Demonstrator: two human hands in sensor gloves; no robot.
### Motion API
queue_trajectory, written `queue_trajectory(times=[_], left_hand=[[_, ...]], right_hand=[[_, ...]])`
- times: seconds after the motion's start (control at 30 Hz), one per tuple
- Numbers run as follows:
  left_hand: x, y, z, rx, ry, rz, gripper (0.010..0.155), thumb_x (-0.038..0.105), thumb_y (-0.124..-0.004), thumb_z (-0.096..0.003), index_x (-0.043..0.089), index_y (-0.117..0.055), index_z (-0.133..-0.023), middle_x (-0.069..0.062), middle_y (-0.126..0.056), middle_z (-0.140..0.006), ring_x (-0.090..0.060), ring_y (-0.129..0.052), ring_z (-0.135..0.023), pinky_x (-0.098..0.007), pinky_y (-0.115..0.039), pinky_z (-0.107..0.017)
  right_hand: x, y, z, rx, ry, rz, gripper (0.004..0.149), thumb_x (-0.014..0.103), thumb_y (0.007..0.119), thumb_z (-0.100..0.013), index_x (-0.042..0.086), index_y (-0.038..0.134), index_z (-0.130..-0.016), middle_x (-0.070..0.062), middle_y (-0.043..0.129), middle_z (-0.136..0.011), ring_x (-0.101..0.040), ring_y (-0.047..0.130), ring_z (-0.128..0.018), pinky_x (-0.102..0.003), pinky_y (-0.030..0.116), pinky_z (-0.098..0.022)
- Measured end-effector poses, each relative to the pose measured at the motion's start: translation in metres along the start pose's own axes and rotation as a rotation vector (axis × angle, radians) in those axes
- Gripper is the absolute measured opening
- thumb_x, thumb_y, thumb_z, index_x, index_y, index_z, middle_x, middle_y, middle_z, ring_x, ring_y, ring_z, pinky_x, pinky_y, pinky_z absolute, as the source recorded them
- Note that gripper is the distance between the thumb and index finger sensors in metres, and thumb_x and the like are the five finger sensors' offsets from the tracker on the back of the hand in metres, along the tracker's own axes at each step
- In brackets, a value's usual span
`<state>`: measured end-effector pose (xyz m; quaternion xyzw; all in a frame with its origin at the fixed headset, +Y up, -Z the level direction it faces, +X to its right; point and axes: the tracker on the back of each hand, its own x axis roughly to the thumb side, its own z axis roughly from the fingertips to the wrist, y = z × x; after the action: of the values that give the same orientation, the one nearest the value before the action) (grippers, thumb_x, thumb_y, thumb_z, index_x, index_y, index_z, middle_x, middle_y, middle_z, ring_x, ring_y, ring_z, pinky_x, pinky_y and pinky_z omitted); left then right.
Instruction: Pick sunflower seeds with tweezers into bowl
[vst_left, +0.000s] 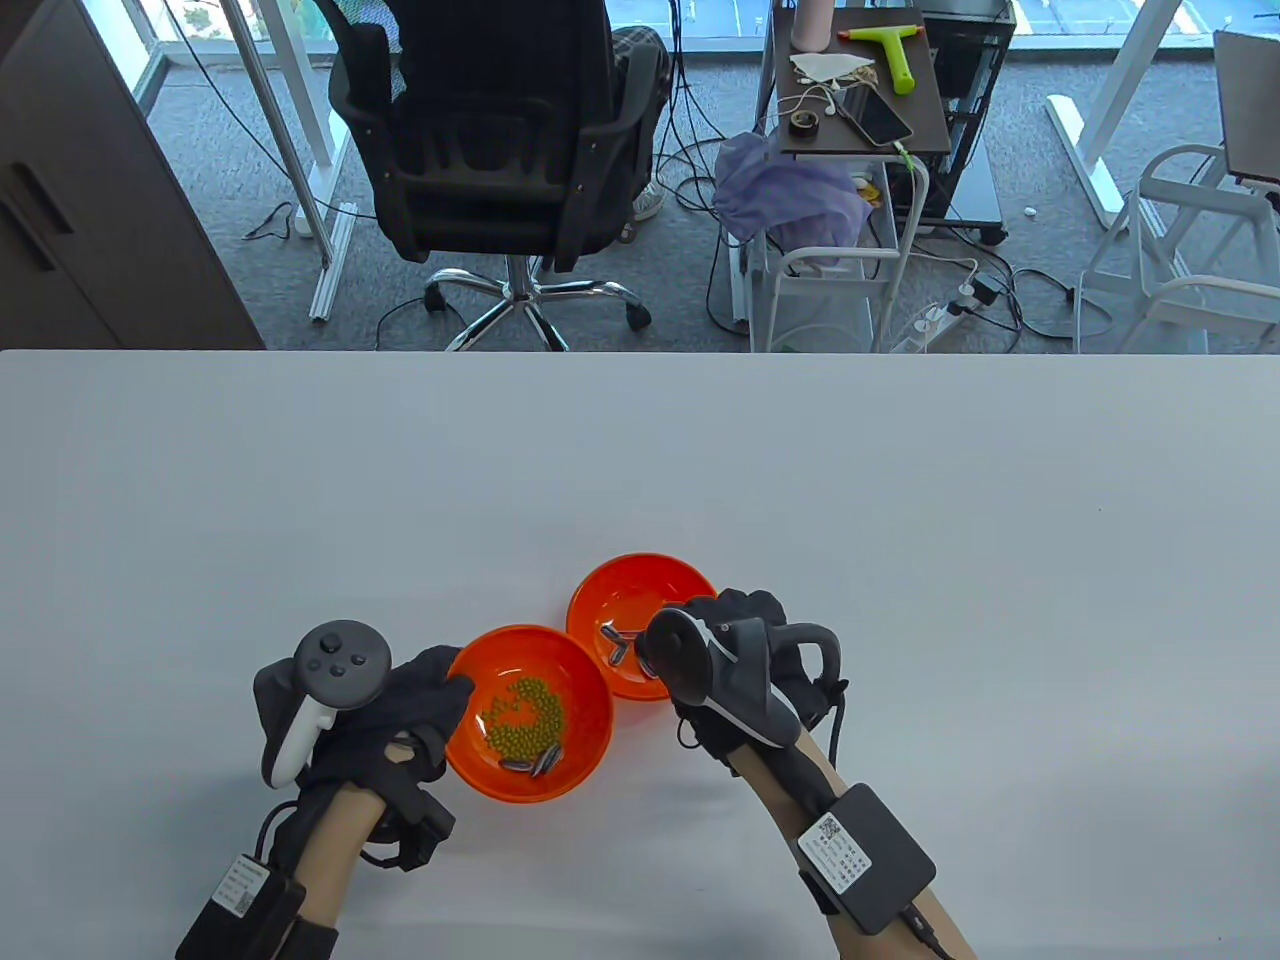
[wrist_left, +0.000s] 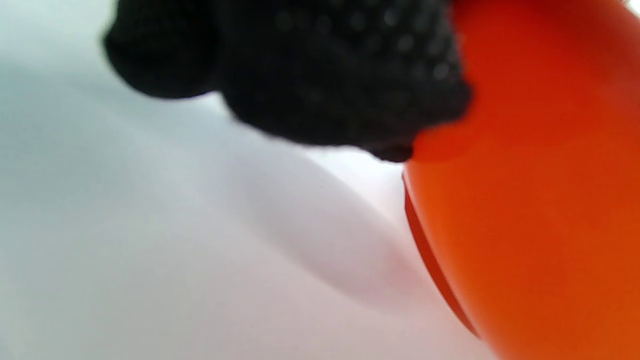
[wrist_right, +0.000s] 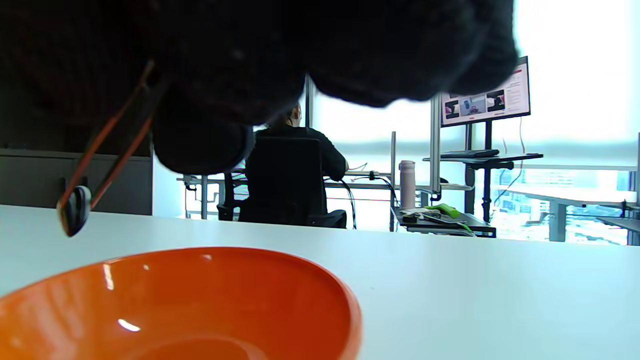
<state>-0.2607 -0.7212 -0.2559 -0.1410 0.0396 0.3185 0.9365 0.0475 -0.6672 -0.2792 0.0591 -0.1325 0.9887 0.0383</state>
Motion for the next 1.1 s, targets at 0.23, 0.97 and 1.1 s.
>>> queue_trajectory(times=[0.23,0.97,1.1], left_hand=[[0.0,0.0,0.0,0.0,0.003,0.0,0.048,0.04,-0.078,-0.047,0.019,-0.084,-0.09,-0.005,-0.105,-0.04,-0.011,-0.102,-0.007,-0.037,-0.095,-0.024],[-0.001,0.0,-0.001,-0.001,0.003,-0.001,0.048,0.04,-0.078,-0.047,0.019,-0.083,-0.09,-0.005,-0.105,-0.04,-0.012,-0.102,-0.007,-0.037,-0.095,-0.024],[-0.001,0.0,-0.001,-0.001,0.004,0.0,0.048,0.04,-0.078,-0.047,0.019,-0.083,-0.09,-0.005,-0.105,-0.04,-0.011,-0.102,-0.007,-0.037,-0.095,-0.024]], right_hand=[[-0.012,0.019,-0.005,0.053,0.039,0.087,0.04,0.052,0.093,-0.025,0.024,0.112,-0.046,0.01,0.1,-0.024,-0.012,0.097,-0.019,-0.036,0.089,-0.037],[-0.01,0.009,-0.003,0.079,0.036,-0.04,0.046,0.057,0.089,-0.027,0.03,0.108,-0.059,0.011,0.1,-0.036,-0.014,0.098,-0.031,-0.039,0.086,-0.046],[0.004,-0.001,0.001,0.088,-0.099,-0.148,0.046,0.057,0.09,-0.026,0.031,0.107,-0.06,0.012,0.1,-0.038,-0.014,0.098,-0.034,-0.039,0.085,-0.048]])
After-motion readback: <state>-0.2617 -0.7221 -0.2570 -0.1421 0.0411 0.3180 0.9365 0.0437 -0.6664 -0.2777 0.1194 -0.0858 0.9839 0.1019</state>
